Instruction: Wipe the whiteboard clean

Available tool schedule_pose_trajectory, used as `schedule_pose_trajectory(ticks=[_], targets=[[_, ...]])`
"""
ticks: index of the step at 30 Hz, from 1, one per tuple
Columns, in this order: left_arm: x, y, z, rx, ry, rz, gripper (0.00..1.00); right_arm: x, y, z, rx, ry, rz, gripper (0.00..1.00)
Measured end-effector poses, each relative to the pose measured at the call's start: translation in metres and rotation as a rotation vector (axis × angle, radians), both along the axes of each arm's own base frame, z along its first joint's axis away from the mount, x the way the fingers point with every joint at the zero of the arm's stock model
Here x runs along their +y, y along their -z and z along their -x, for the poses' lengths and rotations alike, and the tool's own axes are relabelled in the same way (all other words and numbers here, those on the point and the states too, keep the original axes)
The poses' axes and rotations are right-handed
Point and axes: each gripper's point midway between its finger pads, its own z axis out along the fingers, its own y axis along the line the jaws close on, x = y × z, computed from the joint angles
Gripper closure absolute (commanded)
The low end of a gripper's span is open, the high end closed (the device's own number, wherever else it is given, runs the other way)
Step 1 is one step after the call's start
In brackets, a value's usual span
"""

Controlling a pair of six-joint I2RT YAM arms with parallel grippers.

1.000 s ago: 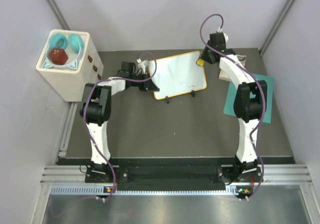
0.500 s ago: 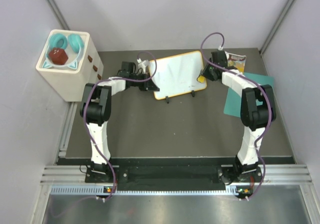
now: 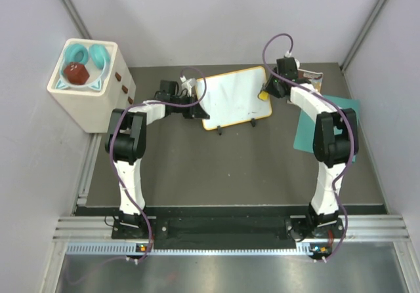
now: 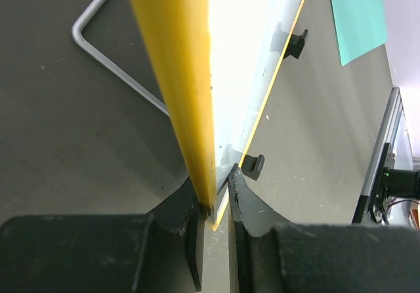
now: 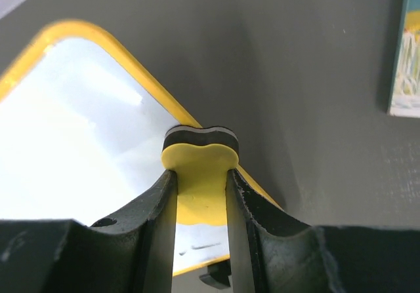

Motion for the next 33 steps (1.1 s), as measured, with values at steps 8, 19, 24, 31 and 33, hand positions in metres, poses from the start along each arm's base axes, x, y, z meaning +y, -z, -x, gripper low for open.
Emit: schedule_pose_trajectory(ticks=[8,19,24,31,33], targets=[[0.000,0.000,0.000,0.001,0.000,0.001,1.00,0.002,0.035,0.039,0.038,-0.012,-0.013,1.00],[0.000,0.000,0.000,0.004,-0.002,0.001,1.00,0.034,0.041,0.053,0.035,-0.031,0.006,1.00],[0.000,0.000,0.000,0.003,-0.005,-0.002,1.00,0.081,0.038,0.064,0.041,-0.103,-0.009,1.00],[0.000,0.001,-0.001,0.002,-0.007,-0.004,1.00,0.120,0.039,0.077,0.053,-0.157,-0.025,1.00],[0.000,0.001,-0.001,0.001,-0.007,-0.004,1.00,0.119,0.039,0.076,0.057,-0.154,-0.024,1.00]])
